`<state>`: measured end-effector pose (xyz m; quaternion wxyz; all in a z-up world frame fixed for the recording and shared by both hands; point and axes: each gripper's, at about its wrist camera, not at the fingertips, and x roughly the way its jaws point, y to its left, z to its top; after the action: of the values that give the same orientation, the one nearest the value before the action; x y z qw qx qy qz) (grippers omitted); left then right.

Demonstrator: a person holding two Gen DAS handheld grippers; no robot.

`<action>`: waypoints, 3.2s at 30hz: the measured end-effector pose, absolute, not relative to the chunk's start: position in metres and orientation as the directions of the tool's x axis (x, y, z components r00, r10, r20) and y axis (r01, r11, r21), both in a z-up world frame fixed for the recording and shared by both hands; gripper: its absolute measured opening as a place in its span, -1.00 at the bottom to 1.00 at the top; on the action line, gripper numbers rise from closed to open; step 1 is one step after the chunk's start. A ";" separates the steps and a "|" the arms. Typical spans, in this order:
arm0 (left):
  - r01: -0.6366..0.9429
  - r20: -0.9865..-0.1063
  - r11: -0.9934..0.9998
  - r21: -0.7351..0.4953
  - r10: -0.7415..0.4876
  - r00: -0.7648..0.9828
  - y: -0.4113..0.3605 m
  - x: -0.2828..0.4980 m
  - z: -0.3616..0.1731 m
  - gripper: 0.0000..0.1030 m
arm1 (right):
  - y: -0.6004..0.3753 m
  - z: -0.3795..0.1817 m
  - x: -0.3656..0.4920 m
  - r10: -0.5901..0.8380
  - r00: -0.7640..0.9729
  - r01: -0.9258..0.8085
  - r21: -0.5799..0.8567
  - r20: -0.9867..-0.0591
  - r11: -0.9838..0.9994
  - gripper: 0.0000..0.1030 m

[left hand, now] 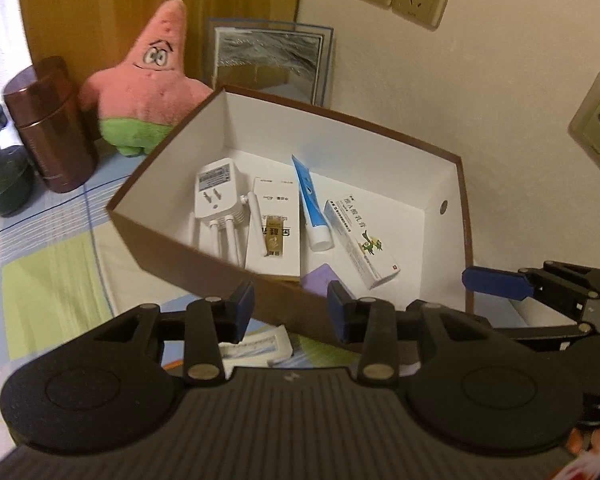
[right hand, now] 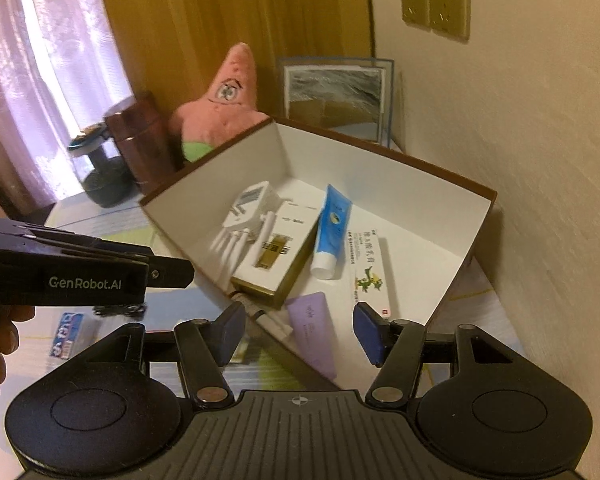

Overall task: Organize rigid objects
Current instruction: 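Lift both tools out of the box and move back over the table, then grasp the blue toothpick box with the left tool while the right tool grasps the orange knife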

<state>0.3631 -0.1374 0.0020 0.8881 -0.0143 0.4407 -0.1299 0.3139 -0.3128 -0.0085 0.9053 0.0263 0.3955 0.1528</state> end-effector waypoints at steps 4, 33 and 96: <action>0.182 -0.769 0.974 -0.135 -0.219 0.600 -0.129 0.337 0.008 -0.32 | -0.311 -0.004 0.298 0.332 0.639 -0.297 0.175 -0.694 0.939 0.10; -0.040 -0.816 0.994 -0.100 -0.058 0.575 -0.036 0.215 -0.034 -0.32 | -0.225 -0.050 0.229 0.471 0.470 -0.492 0.221 -0.746 0.842 0.10; -0.092 -0.853 0.996 0.012 0.058 0.519 0.066 0.307 -0.142 0.03 | -0.118 -0.150 0.359 0.502 0.350 -0.532 0.273 -0.791 0.802 0.10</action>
<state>0.3071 0.0665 -0.1420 0.8713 -0.0174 0.4885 0.0430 0.3585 -0.1177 -0.1503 0.8216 -0.0155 0.4753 0.3145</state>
